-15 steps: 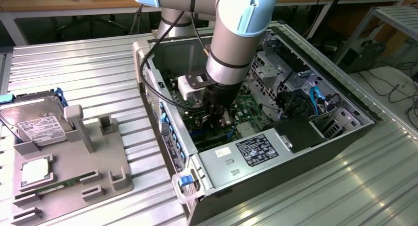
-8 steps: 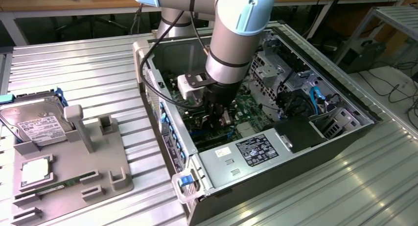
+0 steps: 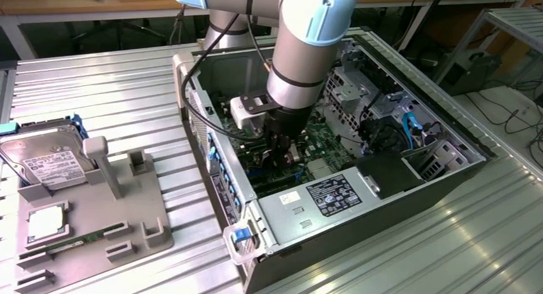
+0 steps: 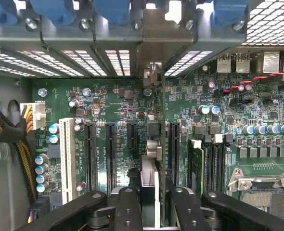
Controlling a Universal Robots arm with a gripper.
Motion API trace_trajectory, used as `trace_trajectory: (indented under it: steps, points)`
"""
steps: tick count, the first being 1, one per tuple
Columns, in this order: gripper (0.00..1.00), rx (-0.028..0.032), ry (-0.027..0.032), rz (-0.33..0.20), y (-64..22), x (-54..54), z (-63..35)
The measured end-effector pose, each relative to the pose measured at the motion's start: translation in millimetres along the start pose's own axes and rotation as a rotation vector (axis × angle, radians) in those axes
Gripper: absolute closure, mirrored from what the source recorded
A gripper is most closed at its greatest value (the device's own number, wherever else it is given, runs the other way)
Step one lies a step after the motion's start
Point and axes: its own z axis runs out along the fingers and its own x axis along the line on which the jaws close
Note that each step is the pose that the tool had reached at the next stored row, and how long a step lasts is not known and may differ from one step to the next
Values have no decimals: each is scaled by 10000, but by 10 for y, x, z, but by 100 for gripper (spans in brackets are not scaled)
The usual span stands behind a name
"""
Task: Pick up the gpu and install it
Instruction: 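Insert the gpu into the slot, then press down on the gpu until it lock into place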
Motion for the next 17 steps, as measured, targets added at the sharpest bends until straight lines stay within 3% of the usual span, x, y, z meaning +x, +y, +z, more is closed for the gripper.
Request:
trace_trajectory:
  steps: [5,11,13,14,17]
  points:
    - [72,-4,10,-2,21,1,61]
    - [72,0,0,0,22,-2,65]
    - [71,13,-52,5,23,-7,80]
    - [71,5,-25,5,24,-4,66]
    - [65,5,-33,1,23,-4,3]
